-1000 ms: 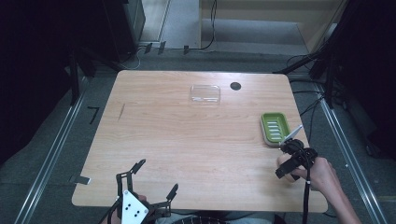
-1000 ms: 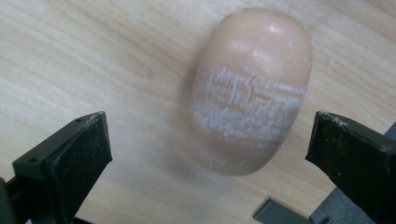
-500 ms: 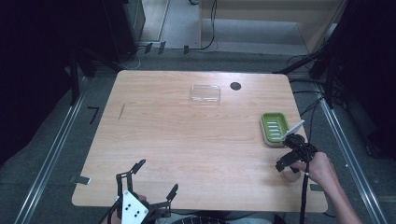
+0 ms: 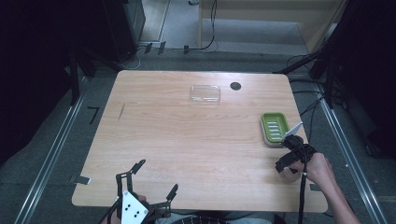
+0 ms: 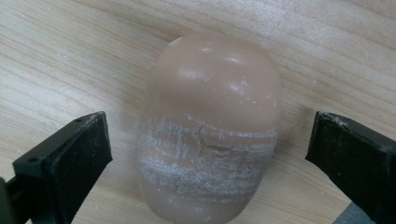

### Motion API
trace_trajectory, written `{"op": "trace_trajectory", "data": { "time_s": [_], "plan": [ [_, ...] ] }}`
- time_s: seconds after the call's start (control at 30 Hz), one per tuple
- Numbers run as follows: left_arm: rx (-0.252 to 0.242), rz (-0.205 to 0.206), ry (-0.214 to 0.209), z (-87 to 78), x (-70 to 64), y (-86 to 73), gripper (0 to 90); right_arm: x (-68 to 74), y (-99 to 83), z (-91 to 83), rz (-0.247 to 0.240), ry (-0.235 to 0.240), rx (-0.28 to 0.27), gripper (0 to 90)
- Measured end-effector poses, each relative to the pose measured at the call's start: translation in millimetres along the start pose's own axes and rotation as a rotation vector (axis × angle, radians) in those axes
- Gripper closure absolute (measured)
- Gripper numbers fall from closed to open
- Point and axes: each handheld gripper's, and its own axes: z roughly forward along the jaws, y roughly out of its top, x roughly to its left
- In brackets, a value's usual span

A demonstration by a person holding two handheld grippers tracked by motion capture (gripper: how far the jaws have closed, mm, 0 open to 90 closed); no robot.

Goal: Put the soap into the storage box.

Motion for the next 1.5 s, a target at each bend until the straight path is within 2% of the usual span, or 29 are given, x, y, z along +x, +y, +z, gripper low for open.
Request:
{"op": "trace_trajectory", "data": {
  "time_s": [0.1,0.3,0.57,0.83,1.0,1.2,1.5],
  "plan": [
    [-0.001,-0.001,0.001,0.0,0.1,0.0,0.0,0.1,-0.1,0.6,0.005,-0.003,0.002,2.0],
    [-0.001,-0.002,0.001,-0.1,0.2,0.0,0.0,-1.0,-1.0,0.1,0.015,-0.014,-0.006,14.2],
    [-0.002,-0.002,0.002,-0.1,0.1,0.0,0.0,-0.6,-1.7,0.3,0.033,-0.003,0.002,20.9],
    [-0.002,-0.001,0.002,-0.2,0.4,0.0,0.0,1.8,-2.5,0.1,0.027,-0.013,-0.005,24.8],
    [-0.003,-0.002,0.003,-0.2,0.2,0.1,0.0,3.3,-4.0,-1.0,0.027,-0.023,-0.021,31.5],
    [-0.003,-0.003,0.004,-0.4,0.2,0.1,0.0,4.3,-4.7,-1.4,0.032,-0.025,-0.024,32.2],
    [-0.003,0.0,0.004,-0.5,0.1,0.1,0.0,4.3,-5.2,-1.7,0.014,-0.025,-0.029,32.6]
  ]
}}
